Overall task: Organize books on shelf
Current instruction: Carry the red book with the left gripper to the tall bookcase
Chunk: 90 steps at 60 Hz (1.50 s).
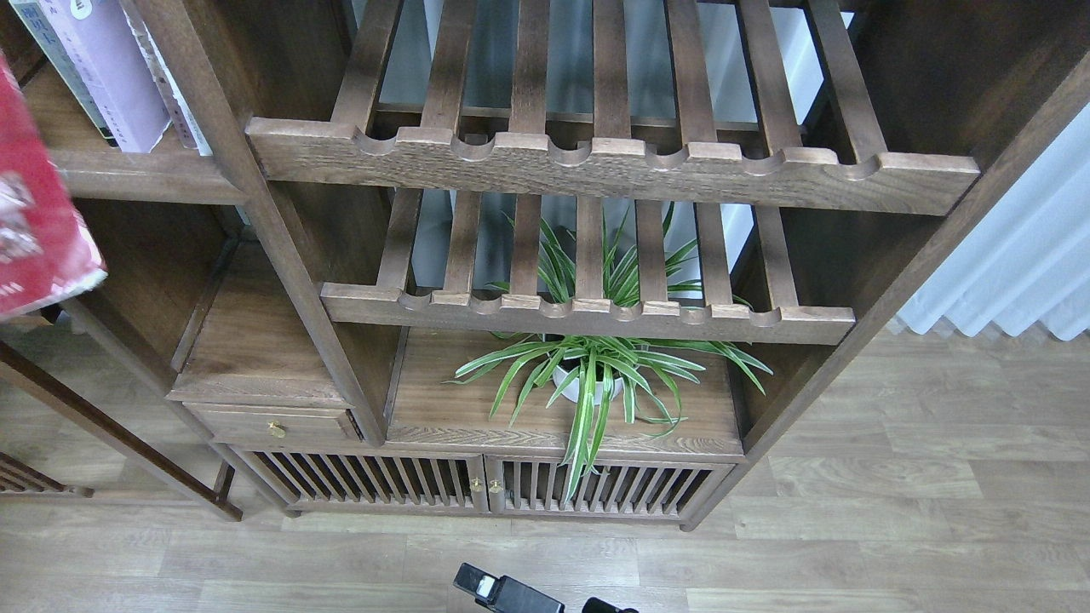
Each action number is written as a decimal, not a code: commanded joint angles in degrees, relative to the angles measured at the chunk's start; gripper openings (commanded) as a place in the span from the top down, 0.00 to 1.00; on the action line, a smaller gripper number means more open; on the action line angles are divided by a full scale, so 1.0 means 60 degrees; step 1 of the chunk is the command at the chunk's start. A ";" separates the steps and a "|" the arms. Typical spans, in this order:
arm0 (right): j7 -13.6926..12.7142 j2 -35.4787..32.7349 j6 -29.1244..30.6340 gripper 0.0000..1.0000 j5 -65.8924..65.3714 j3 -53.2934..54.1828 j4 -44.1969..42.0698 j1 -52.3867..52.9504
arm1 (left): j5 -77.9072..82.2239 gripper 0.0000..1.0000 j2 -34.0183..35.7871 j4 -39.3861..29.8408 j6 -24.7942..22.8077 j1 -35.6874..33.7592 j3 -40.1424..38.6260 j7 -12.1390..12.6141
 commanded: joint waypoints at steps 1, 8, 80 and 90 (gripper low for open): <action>-0.0007 0.0000 0.0001 0.01 0.0000 -0.0002 0.0001 -0.0001 | 0.0747 0.91 0.0139 0.0591 0.0003 -0.0903 -0.0041 0.0115; -0.0007 0.0000 0.0001 0.01 0.0000 -0.0002 0.0001 -0.0001 | 0.1627 0.89 0.0080 0.1193 0.0003 -0.1900 0.0178 0.0145; 0.0037 0.0000 0.0001 0.01 0.0015 0.0012 0.0001 -0.0206 | 0.5231 0.87 -0.1780 0.6920 0.0003 -1.3019 0.7311 0.1243; 0.0052 0.0000 0.0001 0.01 0.0015 0.0012 0.0001 -0.0206 | 0.5231 0.83 -0.2220 0.7302 0.0003 -1.3620 0.7722 0.1170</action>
